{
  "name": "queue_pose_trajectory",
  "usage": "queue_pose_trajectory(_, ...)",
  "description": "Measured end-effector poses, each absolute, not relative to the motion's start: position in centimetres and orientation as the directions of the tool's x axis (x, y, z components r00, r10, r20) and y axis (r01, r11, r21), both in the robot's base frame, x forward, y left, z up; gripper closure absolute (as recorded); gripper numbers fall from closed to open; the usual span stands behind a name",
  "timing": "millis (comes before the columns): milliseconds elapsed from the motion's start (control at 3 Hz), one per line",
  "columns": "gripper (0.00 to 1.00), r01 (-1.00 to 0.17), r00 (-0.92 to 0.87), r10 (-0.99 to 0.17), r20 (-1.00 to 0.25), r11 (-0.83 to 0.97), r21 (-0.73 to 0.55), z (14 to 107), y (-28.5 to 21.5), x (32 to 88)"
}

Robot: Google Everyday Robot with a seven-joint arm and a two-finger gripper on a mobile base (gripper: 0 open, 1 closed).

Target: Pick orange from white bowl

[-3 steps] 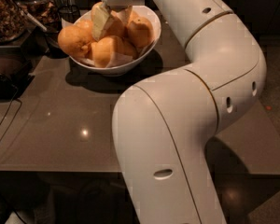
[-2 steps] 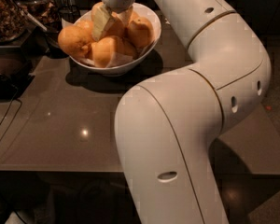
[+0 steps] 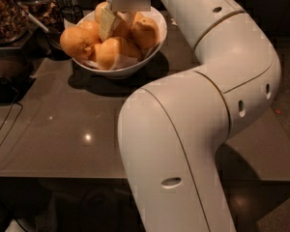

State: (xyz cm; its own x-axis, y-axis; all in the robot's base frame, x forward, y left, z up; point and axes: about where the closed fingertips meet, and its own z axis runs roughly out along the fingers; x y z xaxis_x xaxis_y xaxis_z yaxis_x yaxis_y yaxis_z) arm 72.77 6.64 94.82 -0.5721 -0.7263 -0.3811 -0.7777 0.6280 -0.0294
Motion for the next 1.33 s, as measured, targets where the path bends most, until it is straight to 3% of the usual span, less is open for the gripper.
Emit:
queue_pose_trajectory(333,0.97,-0.778,-0.572,-0.726,-0.382,0.628,-0.029,94.8,6.6,72.8)
queue_pose_trajectory(1333,1.0,-0.881,-0.39,-0.687,-0.613,0.472,0.032,101.7,7.3,69.9)
